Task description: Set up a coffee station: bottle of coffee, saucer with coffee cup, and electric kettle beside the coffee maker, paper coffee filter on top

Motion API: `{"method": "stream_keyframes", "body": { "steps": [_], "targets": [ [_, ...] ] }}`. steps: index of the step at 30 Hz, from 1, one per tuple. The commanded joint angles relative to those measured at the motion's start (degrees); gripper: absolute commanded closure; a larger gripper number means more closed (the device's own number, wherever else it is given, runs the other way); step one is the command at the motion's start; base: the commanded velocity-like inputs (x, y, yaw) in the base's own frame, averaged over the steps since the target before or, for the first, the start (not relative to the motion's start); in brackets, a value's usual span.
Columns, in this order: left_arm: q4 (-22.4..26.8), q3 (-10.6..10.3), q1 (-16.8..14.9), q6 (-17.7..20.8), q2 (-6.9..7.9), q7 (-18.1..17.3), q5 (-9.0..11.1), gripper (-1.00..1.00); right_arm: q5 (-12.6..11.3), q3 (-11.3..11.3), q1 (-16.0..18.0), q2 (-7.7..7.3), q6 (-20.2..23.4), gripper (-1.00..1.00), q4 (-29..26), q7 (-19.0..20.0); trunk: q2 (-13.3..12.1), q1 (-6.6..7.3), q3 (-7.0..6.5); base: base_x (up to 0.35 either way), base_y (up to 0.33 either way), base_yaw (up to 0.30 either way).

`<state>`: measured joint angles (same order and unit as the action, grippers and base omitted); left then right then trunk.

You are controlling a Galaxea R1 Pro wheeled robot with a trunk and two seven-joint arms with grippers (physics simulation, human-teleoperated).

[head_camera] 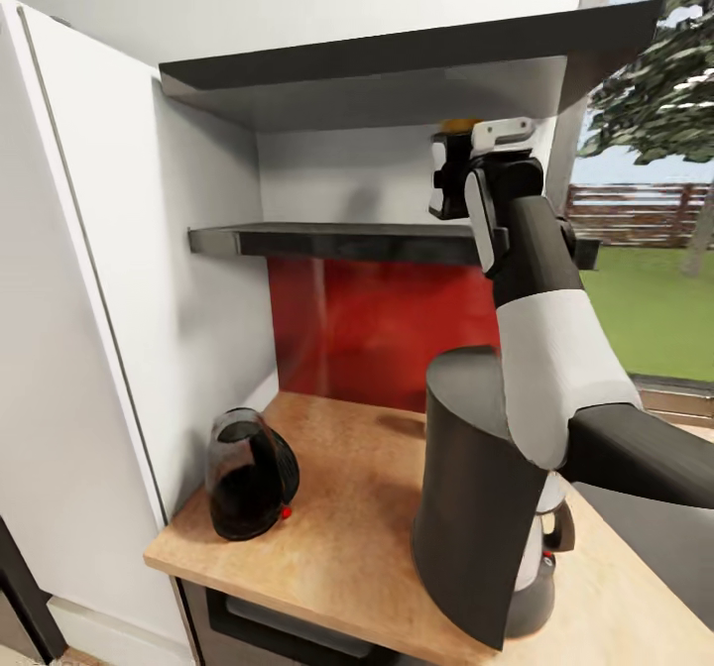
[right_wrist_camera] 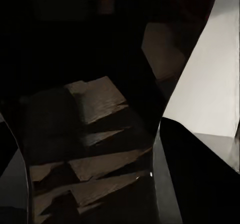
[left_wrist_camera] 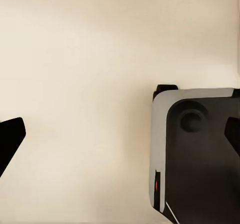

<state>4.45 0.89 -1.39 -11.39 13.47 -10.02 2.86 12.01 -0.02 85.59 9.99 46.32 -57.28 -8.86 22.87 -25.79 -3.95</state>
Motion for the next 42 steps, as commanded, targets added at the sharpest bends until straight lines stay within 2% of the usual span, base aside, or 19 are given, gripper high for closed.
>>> {"method": "stream_keyframes", "body": {
  "steps": [1,7,15,24,33,37,38,39,41,42],
  "targets": [
    [-0.1,0.1,0.0,-0.1,0.02,-0.3,0.3,-1.0,0.1,0.0,0.0,0.01,0.3,1.0,0.0,-0.2,0.0,0.0,0.02,-0.226,-0.214,0.0],
    [-0.1,0.1,0.0,-0.1,0.01,-0.3,0.3,-1.0,0.2,0.0,0.0,0.01,0.3,1.0,0.3,-0.2,0.0,0.0,-0.02,-0.227,-0.21,-0.028],
    [-0.1,0.2,0.0,0.0,0.06,-0.3,0.3,-1.0,0.3,-0.1,0.0,0.01,0.3,1.0,0.3,-0.2,0.0,0.0,-0.36,-0.166,-0.232,-0.211],
    [-0.1,0.2,0.0,0.0,0.06,-0.3,0.3,-1.0,0.3,-0.1,-1.1,0.01,0.3,1.0,0.2,-0.2,0.0,0.0,-0.63,-0.012,-0.27,-0.253],
    [-0.1,0.2,0.0,0.0,0.06,-0.3,0.3,-1.0,0.3,-0.2,-2.8,0.01,0.2,1.0,0.1,-0.2,0.0,0.0,-0.65,0.0,-0.273,-0.02],
    [-0.1,0.2,0.0,-0.1,0.03,-0.3,0.3,-1.0,0.3,-0.2,-3.1,-3.08,0.1,1.0,0.2,-0.1,0.0,0.0,-0.65,0.0,-0.264,0.0],
    [-0.1,0.2,0.0,-0.2,0.01,-0.3,0.4,-1.0,0.2,-0.2,-4.4,-4.93,-0.1,1.0,0.1,0.0,0.0,0.0,-0.65,0.0,-0.182,0.0],
    [-0.1,0.2,0.0,-0.2,-0.01,-0.2,0.4,-1.0,0.2,-0.2,-5.0,-5.6,-0.4,1.0,0.1,0.0,0.0,0.0,-0.65,0.0,-0.144,0.0],
    [-0.1,0.1,0.0,-0.4,-0.13,-0.1,0.4,-1.0,0.1,-0.1,-7.1,-7.96,-3.0,1.0,0.3,0.3,0.0,0.0,-0.65,0.0,-0.059,0.0],
    [-0.1,0.2,0.0,-0.4,-0.16,-0.1,0.4,-1.0,0.1,-0.1,-7.5,-8.28,-3.5,1.0,0.3,0.3,0.0,0.0,-0.65,0.0,-0.025,0.0]
  ]
}}
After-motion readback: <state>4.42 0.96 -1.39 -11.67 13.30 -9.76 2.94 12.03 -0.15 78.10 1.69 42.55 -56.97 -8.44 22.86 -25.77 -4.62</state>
